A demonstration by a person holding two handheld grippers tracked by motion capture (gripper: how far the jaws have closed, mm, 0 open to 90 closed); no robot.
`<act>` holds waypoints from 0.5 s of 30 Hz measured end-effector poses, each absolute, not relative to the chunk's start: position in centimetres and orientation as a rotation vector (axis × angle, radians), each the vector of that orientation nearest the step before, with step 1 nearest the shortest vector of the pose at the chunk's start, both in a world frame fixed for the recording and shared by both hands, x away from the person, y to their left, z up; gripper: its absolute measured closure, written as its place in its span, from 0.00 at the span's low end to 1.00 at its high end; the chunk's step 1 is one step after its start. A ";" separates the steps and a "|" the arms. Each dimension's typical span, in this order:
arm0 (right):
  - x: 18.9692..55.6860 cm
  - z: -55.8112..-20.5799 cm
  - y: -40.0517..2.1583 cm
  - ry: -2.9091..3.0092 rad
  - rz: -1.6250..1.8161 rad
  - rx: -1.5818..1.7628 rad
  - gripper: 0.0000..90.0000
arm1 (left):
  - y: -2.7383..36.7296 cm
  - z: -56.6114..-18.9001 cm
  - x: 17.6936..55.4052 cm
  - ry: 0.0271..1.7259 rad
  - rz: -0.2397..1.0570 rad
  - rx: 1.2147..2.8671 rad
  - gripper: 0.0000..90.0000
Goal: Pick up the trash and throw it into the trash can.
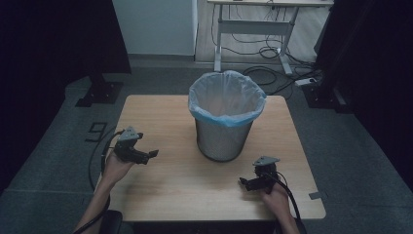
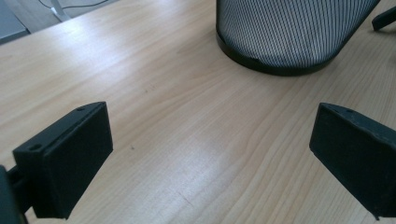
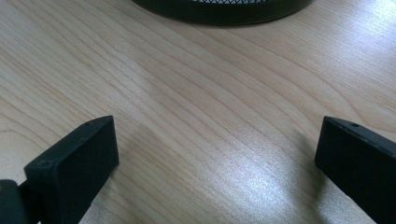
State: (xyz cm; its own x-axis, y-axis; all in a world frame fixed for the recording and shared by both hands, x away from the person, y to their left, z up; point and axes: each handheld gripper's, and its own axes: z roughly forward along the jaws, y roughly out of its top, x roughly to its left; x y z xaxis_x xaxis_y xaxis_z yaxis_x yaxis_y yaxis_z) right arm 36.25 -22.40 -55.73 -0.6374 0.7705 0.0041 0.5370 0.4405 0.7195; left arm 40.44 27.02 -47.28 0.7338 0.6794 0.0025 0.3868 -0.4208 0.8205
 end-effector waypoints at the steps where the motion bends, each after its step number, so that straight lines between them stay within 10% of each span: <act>1: 36.2 -55.7 -22.4 2.372 1.010 1.119 0.00 | 27.0 -47.5 40.4 0.805 0.422 2.061 0.00; 15: 36.3 -55.7 -22.4 2.372 1.010 1.118 0.00 | 26.1 -52.0 39.3 0.806 0.409 2.142 0.00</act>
State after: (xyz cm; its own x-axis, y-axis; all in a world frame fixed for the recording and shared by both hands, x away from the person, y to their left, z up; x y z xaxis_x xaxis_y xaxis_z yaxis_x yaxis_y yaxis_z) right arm 36.25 -22.40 -55.73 -0.6376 0.7703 0.0040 0.5368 0.4405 0.7196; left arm 39.28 26.08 -51.95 0.7450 0.6667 0.0204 0.4099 -0.4817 0.7745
